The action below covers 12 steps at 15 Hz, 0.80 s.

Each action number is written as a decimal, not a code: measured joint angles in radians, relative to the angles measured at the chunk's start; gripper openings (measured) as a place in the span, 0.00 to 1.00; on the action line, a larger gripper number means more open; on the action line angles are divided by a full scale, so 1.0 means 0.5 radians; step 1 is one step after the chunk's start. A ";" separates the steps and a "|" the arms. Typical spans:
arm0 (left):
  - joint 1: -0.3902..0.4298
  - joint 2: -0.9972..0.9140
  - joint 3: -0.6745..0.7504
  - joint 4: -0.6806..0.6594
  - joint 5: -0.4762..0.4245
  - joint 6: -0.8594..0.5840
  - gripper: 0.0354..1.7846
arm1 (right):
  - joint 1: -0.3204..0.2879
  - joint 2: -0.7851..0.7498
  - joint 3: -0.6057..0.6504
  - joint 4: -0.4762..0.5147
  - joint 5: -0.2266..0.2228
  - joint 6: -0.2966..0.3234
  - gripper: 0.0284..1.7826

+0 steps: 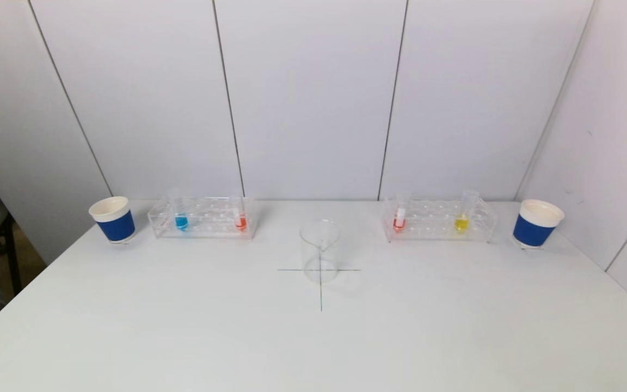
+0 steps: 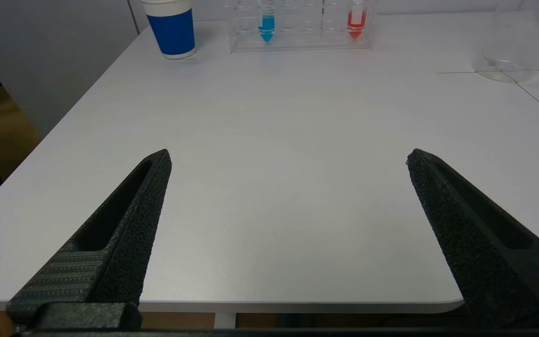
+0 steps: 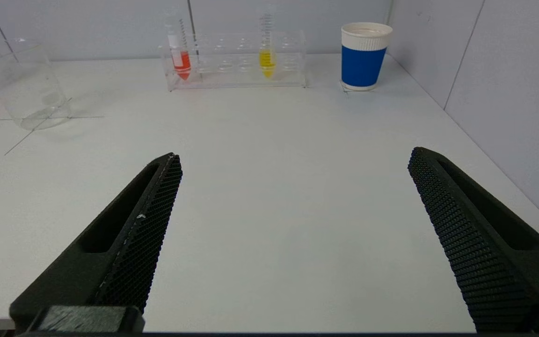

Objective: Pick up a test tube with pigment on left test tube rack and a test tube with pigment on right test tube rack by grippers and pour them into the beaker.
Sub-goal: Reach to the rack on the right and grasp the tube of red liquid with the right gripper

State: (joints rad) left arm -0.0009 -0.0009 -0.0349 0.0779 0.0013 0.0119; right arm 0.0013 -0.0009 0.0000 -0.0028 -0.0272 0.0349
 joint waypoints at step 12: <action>0.000 0.000 0.000 0.000 0.000 0.000 0.99 | 0.000 0.000 0.000 0.001 0.000 0.000 0.99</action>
State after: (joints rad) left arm -0.0009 -0.0009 -0.0351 0.0779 0.0013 0.0119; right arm 0.0013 -0.0009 0.0000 -0.0023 -0.0274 0.0351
